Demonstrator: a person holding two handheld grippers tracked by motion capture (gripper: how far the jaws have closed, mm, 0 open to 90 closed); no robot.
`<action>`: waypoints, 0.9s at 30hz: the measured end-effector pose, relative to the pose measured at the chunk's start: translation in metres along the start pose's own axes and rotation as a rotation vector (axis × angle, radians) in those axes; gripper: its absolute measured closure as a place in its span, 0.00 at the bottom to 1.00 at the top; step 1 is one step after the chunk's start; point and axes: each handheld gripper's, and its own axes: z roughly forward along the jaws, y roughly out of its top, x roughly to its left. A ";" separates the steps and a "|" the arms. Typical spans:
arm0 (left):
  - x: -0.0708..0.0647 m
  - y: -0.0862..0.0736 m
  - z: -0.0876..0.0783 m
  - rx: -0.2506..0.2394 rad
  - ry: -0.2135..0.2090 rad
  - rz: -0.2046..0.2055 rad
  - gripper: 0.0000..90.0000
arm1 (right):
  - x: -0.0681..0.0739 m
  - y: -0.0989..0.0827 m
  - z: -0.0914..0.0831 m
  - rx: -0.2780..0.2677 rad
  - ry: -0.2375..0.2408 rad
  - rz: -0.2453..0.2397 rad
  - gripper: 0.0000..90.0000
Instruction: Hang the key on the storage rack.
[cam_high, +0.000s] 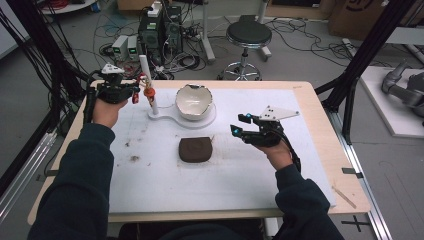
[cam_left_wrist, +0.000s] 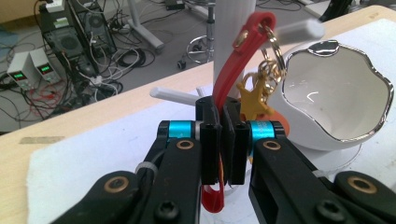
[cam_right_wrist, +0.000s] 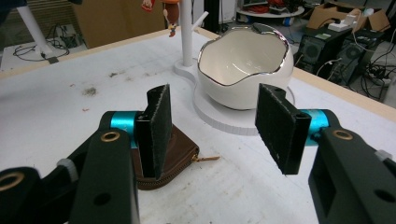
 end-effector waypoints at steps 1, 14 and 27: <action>0.000 -0.002 0.001 0.002 -0.002 -0.003 0.96 | 0.000 0.000 0.000 -0.001 0.000 0.000 0.52; -0.002 -0.062 -0.022 -0.101 0.012 -0.124 0.43 | -0.012 -0.008 -0.008 0.044 -0.086 0.039 0.34; -0.027 -0.127 -0.048 -0.296 -0.156 -0.126 0.20 | -0.031 -0.030 -0.013 0.180 -0.246 0.038 0.24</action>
